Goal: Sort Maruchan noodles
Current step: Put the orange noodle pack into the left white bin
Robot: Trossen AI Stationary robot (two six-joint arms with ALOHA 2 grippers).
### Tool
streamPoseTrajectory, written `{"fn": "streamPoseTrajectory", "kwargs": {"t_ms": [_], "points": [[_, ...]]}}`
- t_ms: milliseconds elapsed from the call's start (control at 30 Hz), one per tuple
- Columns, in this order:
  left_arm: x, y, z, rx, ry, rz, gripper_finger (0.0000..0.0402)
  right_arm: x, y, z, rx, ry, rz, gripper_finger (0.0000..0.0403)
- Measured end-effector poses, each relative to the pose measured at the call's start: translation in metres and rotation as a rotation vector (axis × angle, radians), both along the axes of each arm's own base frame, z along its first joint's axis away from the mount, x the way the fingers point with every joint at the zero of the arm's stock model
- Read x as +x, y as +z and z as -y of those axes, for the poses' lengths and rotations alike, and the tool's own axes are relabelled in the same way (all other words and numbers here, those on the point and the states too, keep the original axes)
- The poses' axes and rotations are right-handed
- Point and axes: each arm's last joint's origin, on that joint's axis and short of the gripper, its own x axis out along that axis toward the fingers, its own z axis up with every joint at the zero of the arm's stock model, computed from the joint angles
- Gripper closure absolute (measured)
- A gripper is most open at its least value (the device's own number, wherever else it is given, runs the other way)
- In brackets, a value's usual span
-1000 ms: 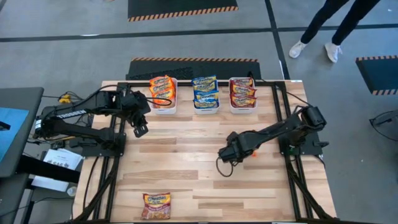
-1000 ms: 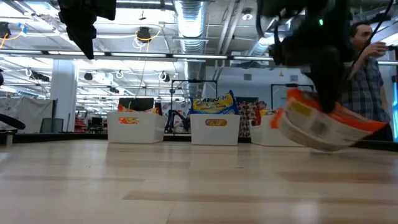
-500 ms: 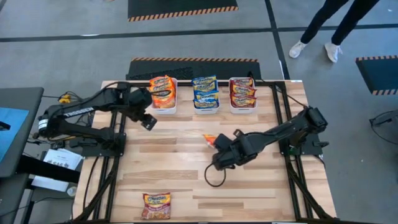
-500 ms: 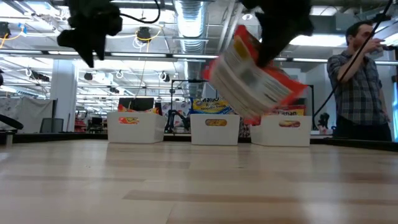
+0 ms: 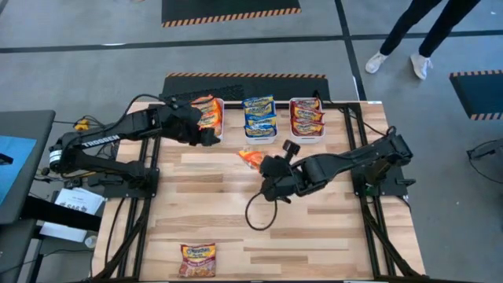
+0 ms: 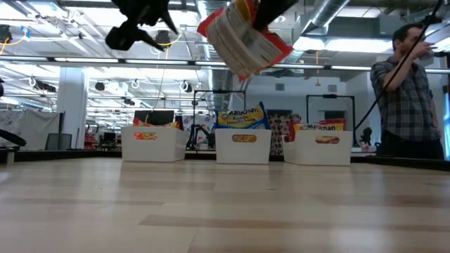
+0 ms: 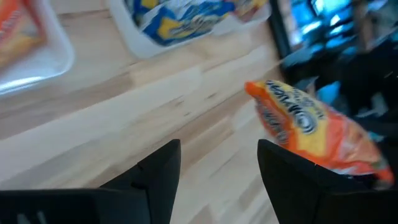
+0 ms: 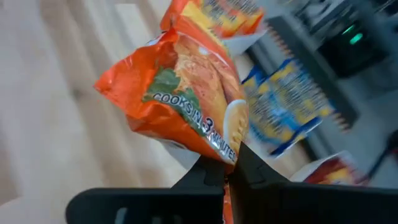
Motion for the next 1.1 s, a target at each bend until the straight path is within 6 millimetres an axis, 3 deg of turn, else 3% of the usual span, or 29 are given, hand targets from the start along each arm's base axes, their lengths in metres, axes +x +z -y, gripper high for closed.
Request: {"fn": "streamPoseTrajectory", "kwargs": {"t_ms": [367, 667, 1100], "points": [[0.011, 0.018, -0.003, -0.116, 0.095, 0.256, 0.0203, 0.006, 0.03, 0.022, -0.258, 0.028, -0.081, 0.039], [0.016, 0.036, -0.004, -0.237, 0.164, 0.48, 0.0203, 0.014, 0.039, 0.044, -0.331, 0.003, -0.087, 0.039], [0.016, 0.036, -0.006, -0.225, 0.225, 0.49, 0.0203, 0.021, 0.045, 0.064, -0.367, -0.059, -0.048, 0.039]]}}
